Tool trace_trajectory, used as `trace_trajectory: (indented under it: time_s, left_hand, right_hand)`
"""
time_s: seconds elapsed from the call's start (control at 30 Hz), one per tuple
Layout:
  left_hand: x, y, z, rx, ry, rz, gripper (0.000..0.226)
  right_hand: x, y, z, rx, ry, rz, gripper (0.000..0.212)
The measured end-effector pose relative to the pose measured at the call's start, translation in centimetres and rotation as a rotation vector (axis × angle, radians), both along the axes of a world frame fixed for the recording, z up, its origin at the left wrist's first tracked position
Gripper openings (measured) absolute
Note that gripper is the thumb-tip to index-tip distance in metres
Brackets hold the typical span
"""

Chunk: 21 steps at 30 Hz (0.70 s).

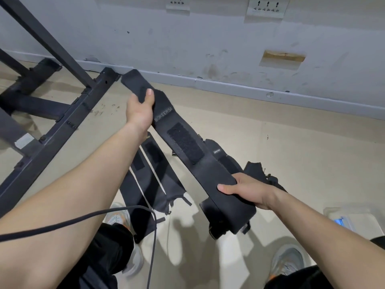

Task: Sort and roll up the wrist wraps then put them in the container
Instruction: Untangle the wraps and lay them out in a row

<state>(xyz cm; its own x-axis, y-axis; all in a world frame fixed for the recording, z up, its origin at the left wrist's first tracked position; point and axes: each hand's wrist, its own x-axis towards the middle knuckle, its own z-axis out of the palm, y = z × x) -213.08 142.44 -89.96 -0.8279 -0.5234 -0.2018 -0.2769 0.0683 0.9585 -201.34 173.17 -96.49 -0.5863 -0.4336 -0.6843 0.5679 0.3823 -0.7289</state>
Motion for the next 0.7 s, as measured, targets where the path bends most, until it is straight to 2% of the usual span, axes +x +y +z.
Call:
trace_trajectory:
  time_s: [0.1,0.17,0.23,0.3,0.37,0.47,0.53,0.63,0.7]
  left_hand:
    - [2.2,2.3,0.9,-0.308,-0.024,-0.236,0.039]
    - [2.7,3.1,0.0,-0.422,-0.066,-0.375,0.037]
    - [3.3,3.5,-0.9,-0.438,-0.121,-0.491,0.043]
    - [4.1,3.8,-1.9,-0.375,-0.194,-0.546,0.049]
    - [4.7,4.0,-2.8,-0.188,-0.217,-0.504,0.045]
    - [5.2,4.1,-2.7,0.234,-0.167,-0.364,0.016]
    - [5.8,4.0,-1.8,0.425,-0.124,-0.338,0.001]
    - [5.6,3.6,-0.8,0.318,-0.125,-0.325,0.007]
    - [4.8,2.9,-0.2,0.267,-0.08,-0.259,0.018]
  right_hand:
    - [0.0,-0.8,0.5,-0.065,0.026,-0.144,0.021]
    - [-0.3,-1.2,1.0,-0.113,0.013,-0.191,0.02]
    - [-0.7,-1.6,1.3,-0.147,-0.002,-0.235,0.017]
    - [-1.0,-1.9,1.4,-0.193,-0.012,-0.269,0.015]
    - [-1.2,-2.1,1.4,-0.229,-0.005,-0.279,0.016]
    - [-1.5,-2.3,1.4,-0.238,0.023,-0.284,0.018]
    - [-1.8,-2.4,1.4,-0.248,0.02,-0.307,0.019]
    - [-2.4,-2.6,1.5,-0.279,0.035,-0.315,0.017]
    - [-2.8,-2.5,1.4,-0.298,0.062,-0.265,0.026]
